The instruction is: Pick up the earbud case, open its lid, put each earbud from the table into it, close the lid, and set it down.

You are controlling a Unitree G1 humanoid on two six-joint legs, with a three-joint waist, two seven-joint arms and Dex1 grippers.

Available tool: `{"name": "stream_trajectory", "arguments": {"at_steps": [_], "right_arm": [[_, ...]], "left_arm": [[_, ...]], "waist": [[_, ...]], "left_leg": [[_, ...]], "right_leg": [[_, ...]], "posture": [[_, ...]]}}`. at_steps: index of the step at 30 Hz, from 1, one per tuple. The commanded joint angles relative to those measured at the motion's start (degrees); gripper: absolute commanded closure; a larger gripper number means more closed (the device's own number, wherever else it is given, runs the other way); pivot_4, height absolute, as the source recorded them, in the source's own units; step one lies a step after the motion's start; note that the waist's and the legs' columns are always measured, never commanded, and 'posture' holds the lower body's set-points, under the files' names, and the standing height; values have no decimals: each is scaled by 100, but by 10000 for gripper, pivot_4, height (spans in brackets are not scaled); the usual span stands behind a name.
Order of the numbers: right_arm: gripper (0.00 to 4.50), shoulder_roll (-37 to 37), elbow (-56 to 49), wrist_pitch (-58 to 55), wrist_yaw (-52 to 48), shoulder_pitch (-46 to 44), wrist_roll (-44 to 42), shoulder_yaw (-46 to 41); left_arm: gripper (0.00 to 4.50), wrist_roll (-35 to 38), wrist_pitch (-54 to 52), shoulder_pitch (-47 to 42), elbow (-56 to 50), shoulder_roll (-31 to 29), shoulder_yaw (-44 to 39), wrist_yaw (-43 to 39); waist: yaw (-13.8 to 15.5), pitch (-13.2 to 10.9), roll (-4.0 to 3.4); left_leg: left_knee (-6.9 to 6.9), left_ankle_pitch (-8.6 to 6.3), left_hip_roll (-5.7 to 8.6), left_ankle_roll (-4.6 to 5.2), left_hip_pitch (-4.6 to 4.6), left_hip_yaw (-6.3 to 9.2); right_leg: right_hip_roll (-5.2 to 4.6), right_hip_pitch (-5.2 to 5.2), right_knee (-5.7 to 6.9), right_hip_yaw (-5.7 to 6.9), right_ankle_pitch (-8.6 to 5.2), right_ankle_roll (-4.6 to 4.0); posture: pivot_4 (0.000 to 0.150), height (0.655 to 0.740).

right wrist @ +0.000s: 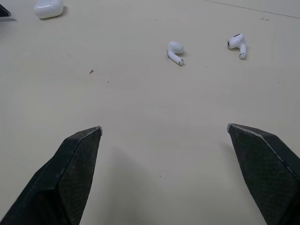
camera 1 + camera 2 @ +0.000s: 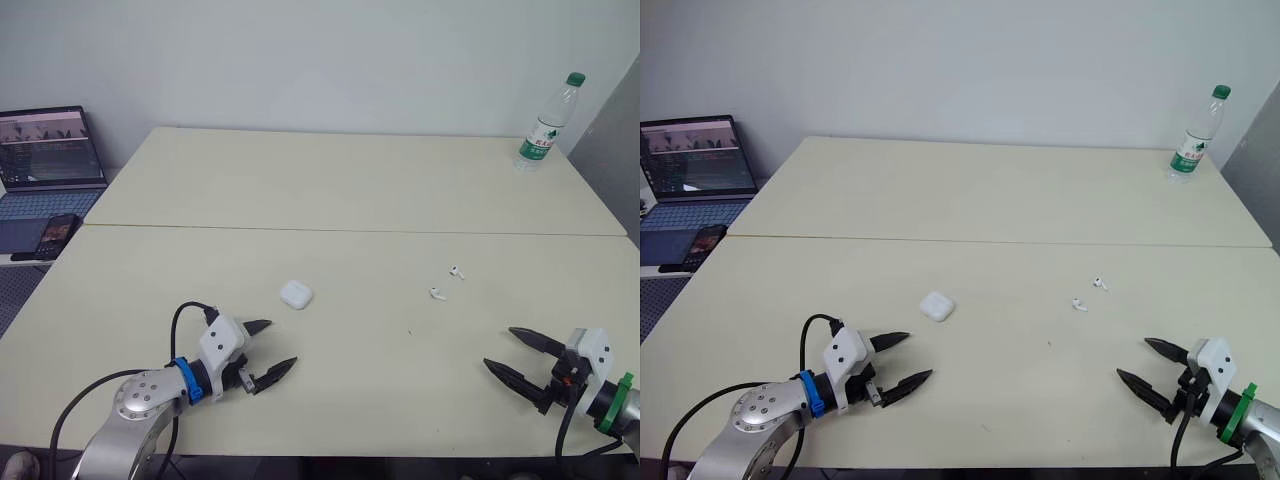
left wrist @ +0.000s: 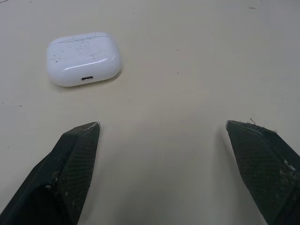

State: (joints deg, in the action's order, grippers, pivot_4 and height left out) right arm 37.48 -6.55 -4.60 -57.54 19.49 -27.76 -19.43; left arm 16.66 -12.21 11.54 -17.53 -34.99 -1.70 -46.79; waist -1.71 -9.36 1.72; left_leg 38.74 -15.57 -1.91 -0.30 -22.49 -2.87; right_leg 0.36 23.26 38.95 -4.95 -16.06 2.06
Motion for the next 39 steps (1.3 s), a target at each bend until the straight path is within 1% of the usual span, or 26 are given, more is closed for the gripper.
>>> {"name": "stream_trajectory", "arguments": {"at_steps": [1,4,13,21,23,27,33,36,39], "right_arm": [[146,111,-49,105,-105,-21,-32,-175],[146,142,-24,116,-131,-28,-38,-181],[146,124,-47,120,-160,-12,-35,-166],[146,78,-116,170,-178,35,-58,-154],[146,40,-208,236,-275,17,-175,-161],[146,22,-556,266,-383,59,-285,-89],[146,-156,-1719,5,-300,-37,-655,418],[146,-197,-2099,-150,-187,-148,-757,575],[146,-203,-2337,-253,-25,-275,-753,679]], "left_arm": [[0,48,109,-4,-126,82,20,25],[0,37,199,21,-13,182,32,23],[0,51,229,75,-5,234,-42,38],[0,101,204,19,-5,347,-137,183],[0,152,140,-47,-19,433,-174,286],[0,224,140,-181,-27,621,-269,500],[0,-3,177,-582,187,975,-164,1005],[0,-86,152,-721,309,1103,-77,1153],[0,-364,173,-908,544,1363,95,1536]], "waist": [[0,0,0],[0,0,1],[0,0,0],[0,0,0],[1,0,0],[0,0,0],[0,1,1],[1,1,2],[3,1,3]], "left_leg": [[0,0,0,0,0,0],[0,0,1,0,0,-1],[0,0,1,0,0,-1],[0,0,1,0,0,-1],[0,0,1,0,0,-1],[1,0,0,0,0,0],[1,0,0,0,-1,2],[2,0,0,0,-2,2],[3,0,4,0,-3,3]], "right_leg": [[0,0,0,0,0,0],[0,0,0,-1,0,0],[0,0,0,-1,0,0],[0,0,0,-1,0,0],[0,0,0,-1,0,0],[0,0,0,0,1,1],[3,-1,1,0,2,3],[3,-1,0,0,3,4],[2,-2,0,0,6,6]], "posture": [[1500,7389],[1500,7389],[1500,7389],[1500,7389],[1500,7389],[1500,7389],[1500,7389],[1500,7389],[1500,7389]]}}
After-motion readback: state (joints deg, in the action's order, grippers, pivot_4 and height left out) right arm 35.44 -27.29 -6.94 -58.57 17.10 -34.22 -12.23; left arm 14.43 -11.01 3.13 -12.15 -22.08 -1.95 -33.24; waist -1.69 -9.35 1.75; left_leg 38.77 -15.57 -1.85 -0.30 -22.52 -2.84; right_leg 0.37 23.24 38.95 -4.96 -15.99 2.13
